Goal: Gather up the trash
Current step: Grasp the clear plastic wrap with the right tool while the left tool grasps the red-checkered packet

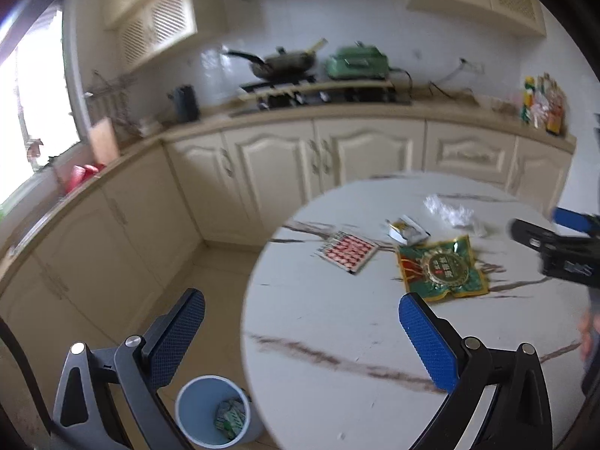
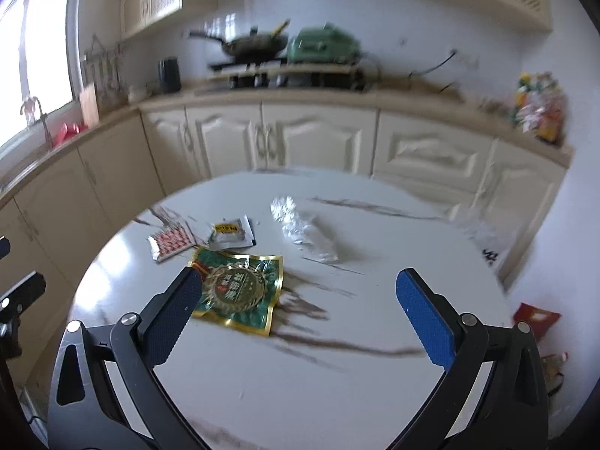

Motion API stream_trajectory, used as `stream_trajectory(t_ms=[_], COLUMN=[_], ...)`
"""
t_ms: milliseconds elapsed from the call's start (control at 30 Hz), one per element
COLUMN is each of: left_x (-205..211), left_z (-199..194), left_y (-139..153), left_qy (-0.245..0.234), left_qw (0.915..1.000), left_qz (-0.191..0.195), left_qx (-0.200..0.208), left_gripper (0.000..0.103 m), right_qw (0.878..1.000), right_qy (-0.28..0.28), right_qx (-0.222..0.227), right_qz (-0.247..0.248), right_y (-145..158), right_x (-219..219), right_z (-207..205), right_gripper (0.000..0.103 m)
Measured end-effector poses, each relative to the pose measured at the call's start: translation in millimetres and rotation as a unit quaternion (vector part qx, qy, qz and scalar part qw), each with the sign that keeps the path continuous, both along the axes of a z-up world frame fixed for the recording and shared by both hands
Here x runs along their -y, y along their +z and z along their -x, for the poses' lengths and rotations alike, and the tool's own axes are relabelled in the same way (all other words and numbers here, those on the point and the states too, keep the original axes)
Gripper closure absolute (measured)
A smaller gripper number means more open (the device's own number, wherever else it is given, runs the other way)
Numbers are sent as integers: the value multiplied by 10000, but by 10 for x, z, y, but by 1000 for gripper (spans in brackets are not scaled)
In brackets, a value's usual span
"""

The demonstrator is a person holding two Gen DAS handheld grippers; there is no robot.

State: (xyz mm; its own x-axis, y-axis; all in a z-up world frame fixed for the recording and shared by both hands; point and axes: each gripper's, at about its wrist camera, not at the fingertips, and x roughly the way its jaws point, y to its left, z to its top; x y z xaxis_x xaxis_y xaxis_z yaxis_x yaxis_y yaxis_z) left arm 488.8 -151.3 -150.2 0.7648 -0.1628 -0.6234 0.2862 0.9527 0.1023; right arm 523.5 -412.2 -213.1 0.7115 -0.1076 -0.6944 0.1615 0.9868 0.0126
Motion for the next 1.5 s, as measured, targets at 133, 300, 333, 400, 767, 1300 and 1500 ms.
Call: stream_trajectory(t_ms=[133, 300, 333, 400, 767, 1300, 1500], left_x=[12, 68, 89, 89, 98, 161, 204], left_z=[-465, -1082, -1186, -1427, -2231, -2498, -2409], left_y=[-54, -139, -167, -227, -513, -704, -753], left_qy=[-183, -411, -446, -496, -728, -1320, -1425], left_qw=[9994, 9971, 9965, 9949, 9861, 9825, 9813], left_qz=[32, -37, -41, 31, 230, 92, 164], left_qx=[-304, -646, -703, -879, -1476, -1310, -1282], left_gripper=[1, 1, 1, 1, 1, 53, 67], right_qw=[9993, 9957, 9949, 9932, 9900, 9896, 9892], right_qy=[94, 344, 381, 374, 619, 797, 870], right_qx=[-367, -859, -933, -1101, -1270, -1127, -1075], right_qz=[-1, 87, 42, -5, -38, -407, -481], right_y=[-242, -511, -568, -691, -898, -699, -645], right_x=[116, 157, 176, 222, 329, 334, 248], right_z=[-515, -1094, -1178, -1304, -1363, -1165, -1098], right_gripper=[0, 1, 6, 11, 76, 79, 79])
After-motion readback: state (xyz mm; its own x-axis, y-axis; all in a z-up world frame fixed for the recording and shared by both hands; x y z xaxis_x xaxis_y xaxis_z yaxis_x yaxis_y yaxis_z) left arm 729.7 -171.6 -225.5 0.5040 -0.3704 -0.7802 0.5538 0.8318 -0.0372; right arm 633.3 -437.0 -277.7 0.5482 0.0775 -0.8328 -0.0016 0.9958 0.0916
